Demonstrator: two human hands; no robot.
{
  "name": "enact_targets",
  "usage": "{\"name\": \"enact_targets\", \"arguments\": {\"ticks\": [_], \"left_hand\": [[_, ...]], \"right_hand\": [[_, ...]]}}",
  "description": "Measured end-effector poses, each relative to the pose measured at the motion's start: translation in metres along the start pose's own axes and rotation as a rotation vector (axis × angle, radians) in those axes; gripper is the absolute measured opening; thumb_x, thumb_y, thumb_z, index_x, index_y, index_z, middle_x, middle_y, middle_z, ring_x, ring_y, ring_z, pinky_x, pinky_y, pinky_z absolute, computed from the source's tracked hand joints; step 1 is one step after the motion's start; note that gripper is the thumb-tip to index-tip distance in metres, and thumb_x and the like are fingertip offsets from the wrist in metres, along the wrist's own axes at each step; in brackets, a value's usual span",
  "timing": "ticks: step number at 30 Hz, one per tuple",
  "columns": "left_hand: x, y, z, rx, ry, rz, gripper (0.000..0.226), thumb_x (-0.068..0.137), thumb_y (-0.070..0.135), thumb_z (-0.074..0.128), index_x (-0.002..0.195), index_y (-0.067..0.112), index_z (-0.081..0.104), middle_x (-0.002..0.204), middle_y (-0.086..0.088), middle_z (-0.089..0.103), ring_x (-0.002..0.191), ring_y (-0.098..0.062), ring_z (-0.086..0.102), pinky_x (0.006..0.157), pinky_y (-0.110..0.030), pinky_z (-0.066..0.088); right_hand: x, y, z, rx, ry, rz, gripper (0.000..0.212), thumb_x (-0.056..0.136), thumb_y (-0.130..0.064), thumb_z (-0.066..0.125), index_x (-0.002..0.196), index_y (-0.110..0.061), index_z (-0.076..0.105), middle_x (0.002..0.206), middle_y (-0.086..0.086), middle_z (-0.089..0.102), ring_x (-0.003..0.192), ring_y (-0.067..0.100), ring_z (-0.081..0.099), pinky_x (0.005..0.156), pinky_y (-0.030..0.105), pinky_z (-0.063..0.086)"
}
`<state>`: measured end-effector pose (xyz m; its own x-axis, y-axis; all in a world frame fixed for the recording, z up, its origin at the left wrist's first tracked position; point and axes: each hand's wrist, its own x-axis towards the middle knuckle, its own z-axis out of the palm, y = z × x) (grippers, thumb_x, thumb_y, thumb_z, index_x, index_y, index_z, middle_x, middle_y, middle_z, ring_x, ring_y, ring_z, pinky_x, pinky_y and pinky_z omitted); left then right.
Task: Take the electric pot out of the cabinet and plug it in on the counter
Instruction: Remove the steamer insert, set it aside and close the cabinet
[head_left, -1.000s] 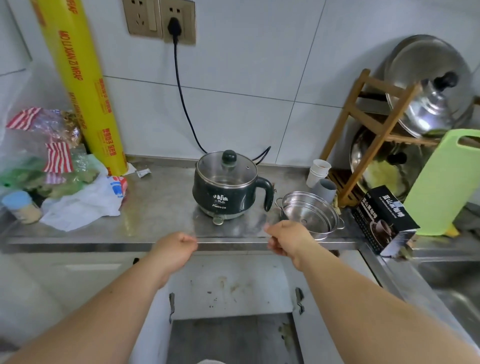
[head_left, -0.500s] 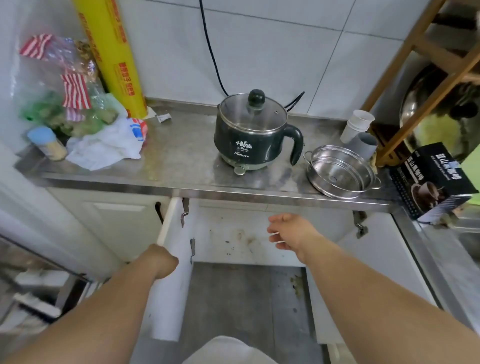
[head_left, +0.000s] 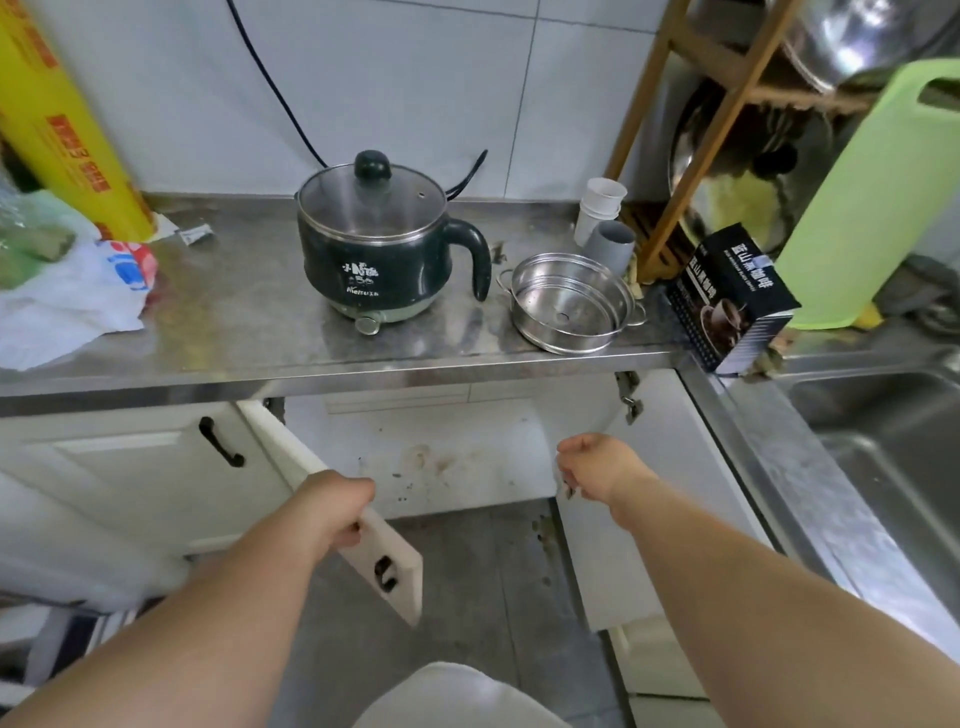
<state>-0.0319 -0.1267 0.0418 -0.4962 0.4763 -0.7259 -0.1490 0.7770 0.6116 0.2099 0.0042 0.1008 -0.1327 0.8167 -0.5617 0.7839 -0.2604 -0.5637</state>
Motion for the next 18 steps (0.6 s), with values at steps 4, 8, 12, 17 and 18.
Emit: {"name": "enact_targets", "arguments": {"ticks": [4, 8, 12, 17, 18], "left_hand": [[-0.01, 0.022, 0.039, -0.119, -0.102, 0.111, 0.037, 0.082, 0.013, 0.054, 0.117, 0.003, 0.048, 0.102, -0.012, 0.059, 0.085, -0.025, 0.065, 0.072, -0.035, 0.056], [-0.03, 0.041, 0.079, -0.056, -0.239, 0.214, 0.018, 0.083, 0.006, 0.048, 0.093, 0.021, 0.047, 0.083, -0.006, 0.047, 0.069, -0.019, 0.049, 0.06, -0.028, 0.044], [-0.041, 0.047, 0.1, -0.01, -0.297, 0.233, 0.021, 0.085, 0.003, 0.046, 0.092, 0.023, 0.045, 0.079, -0.003, 0.038, 0.07, -0.02, 0.04, 0.055, -0.026, 0.031], [-0.045, 0.052, 0.1, 0.017, -0.246, 0.225, 0.046, 0.086, 0.005, 0.05, 0.127, 0.02, 0.04, 0.074, -0.003, 0.043, 0.082, -0.024, 0.043, 0.059, -0.028, 0.038], [-0.047, 0.054, 0.099, 0.034, -0.217, 0.225, 0.049, 0.086, 0.007, 0.051, 0.133, 0.016, 0.04, 0.075, -0.003, 0.046, 0.082, -0.024, 0.048, 0.064, -0.032, 0.045]], "right_hand": [[0.008, 0.033, -0.025, -0.133, 0.108, 0.043, 0.031, 0.091, -0.018, 0.049, 0.117, -0.004, 0.059, 0.12, 0.017, 0.062, 0.11, 0.033, 0.057, 0.089, 0.034, 0.045], [0.02, 0.075, -0.054, -0.289, 0.257, 0.18, 0.049, 0.086, -0.03, 0.045, 0.133, -0.017, 0.046, 0.132, 0.016, 0.048, 0.112, 0.035, 0.051, 0.095, 0.041, 0.046], [0.027, 0.108, -0.076, -0.406, 0.255, 0.369, 0.056, 0.08, -0.034, 0.043, 0.133, -0.016, 0.041, 0.133, 0.018, 0.044, 0.118, 0.037, 0.042, 0.099, 0.045, 0.04], [0.029, 0.116, -0.085, -0.316, 0.176, 0.434, 0.059, 0.078, -0.044, 0.05, 0.124, -0.007, 0.047, 0.125, 0.018, 0.047, 0.111, 0.036, 0.045, 0.098, 0.042, 0.04], [0.029, 0.113, -0.087, -0.27, 0.184, 0.443, 0.061, 0.078, -0.046, 0.052, 0.125, -0.007, 0.047, 0.126, 0.018, 0.047, 0.112, 0.036, 0.044, 0.099, 0.042, 0.04]]}}
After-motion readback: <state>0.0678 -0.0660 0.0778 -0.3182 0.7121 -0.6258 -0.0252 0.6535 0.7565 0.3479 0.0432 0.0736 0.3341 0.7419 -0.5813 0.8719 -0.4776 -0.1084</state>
